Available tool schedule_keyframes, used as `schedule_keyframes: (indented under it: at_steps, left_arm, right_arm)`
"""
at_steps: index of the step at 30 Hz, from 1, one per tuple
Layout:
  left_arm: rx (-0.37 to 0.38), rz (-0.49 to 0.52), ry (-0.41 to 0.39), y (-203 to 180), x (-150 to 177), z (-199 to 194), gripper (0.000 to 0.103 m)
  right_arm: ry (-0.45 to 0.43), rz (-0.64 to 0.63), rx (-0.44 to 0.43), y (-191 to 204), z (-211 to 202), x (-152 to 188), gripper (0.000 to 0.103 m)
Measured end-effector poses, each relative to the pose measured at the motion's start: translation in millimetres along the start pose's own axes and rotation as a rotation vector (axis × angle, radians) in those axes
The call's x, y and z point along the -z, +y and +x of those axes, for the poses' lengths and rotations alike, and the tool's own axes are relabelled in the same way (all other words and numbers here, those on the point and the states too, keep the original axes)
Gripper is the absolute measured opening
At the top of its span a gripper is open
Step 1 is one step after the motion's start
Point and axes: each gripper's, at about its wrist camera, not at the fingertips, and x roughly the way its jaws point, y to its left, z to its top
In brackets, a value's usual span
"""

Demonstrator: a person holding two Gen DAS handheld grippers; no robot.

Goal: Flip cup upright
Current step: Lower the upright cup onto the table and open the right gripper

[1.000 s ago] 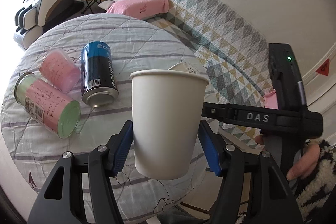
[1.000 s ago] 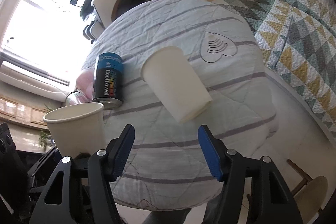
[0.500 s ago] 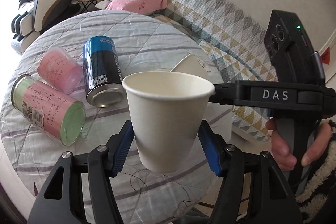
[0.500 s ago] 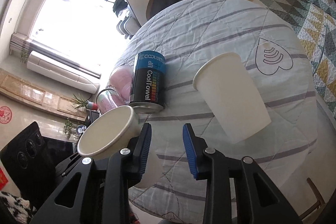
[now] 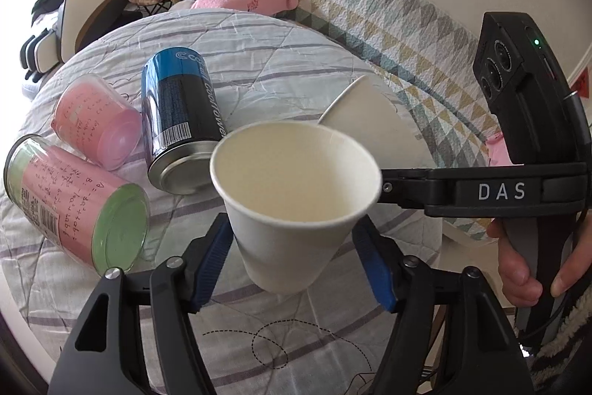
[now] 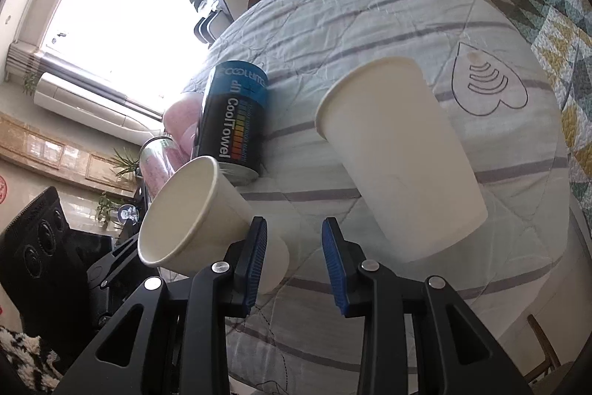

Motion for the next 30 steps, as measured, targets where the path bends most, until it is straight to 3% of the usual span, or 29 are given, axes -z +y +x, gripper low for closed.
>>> schedule_keyframes:
  at_steps: [3, 8, 19, 20, 22, 25, 30]
  left_arm:
    - [-0.015, 0.0, 0.012, 0, 2, 3, 0.083]
    - [-0.026, -0.009, 0.048, -1, 11, 8, 0.088]
    - [-0.049, -0.024, 0.036, -8, 16, -11, 0.095]
    - [-0.05, -0.025, 0.032, -9, 15, -16, 0.095]
    - [-0.059, -0.026, 0.022, -12, 13, -26, 0.096]
    - [-0.083, -0.024, 0.005, -18, 8, -43, 0.098]
    - [-0.149, -0.033, -0.009, -28, 1, -71, 0.101]
  right_arm:
    - [-0.009, 0.007, -0.005, -1, -3, 1, 0.034]
    - [-0.001, -0.025, 0.002, 7, -5, 4, 0.034]
    - [-0.045, 0.026, 0.043, 1, -26, 9, 0.034]
    - [-0.05, 0.032, 0.05, 2, -30, 10, 0.036]
    - [-0.056, 0.045, 0.087, 5, -40, 12, 0.051]
    - [-0.087, 0.028, 0.149, 13, -59, 15, 0.066]
    - [-0.146, 0.019, 0.213, 29, -93, 23, 0.079]
